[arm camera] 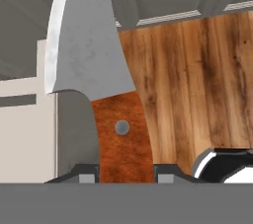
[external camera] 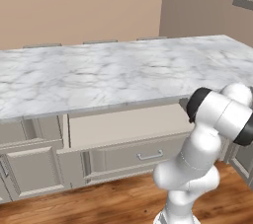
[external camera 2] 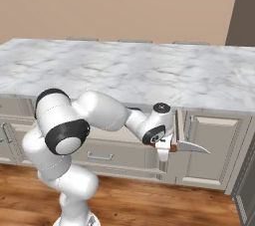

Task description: Pick up the knife from the drawer and place it on the cutting board. Then place the meat from the plate to the cutting board.

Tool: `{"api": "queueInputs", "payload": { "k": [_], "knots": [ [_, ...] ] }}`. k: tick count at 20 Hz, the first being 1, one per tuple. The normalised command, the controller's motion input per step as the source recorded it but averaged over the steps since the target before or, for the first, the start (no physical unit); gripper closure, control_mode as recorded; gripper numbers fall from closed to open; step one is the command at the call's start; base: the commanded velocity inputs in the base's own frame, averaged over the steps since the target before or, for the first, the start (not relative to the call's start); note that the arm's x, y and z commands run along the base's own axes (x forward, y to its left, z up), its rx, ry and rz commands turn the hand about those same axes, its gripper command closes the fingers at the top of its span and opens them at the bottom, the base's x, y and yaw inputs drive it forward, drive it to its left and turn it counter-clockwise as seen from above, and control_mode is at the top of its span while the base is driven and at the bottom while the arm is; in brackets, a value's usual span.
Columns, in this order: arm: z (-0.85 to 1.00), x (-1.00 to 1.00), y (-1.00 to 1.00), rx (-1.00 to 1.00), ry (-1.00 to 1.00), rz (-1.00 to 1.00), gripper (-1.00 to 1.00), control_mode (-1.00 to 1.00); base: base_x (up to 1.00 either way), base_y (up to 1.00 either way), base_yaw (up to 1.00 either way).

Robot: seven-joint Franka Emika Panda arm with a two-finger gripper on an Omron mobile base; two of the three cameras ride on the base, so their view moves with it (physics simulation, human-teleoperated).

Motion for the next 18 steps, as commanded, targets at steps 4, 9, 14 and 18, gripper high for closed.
{"api": "queueInputs", "payload": {
  "k": [4,9,14,18],
  "knots": [
    [-0.26,-0.34,0.02,0.18,-0.04,-0.01,1.00,-1.00,0.00,0.00,0.00],
    [-0.22,-0.22,0.00,0.19,-0.07,0.00,1.00,-1.00,0.00,0.00,0.00],
    [-0.01,0.00,0.00,0.04,-0.02,0.04,1.00,-1.00,0.00,0.00,0.00],
    [-0.26,0.13,0.00,0.01,0.00,0.08,1.00,-1.00,0.00,0.00,0.00]
  ]
}}
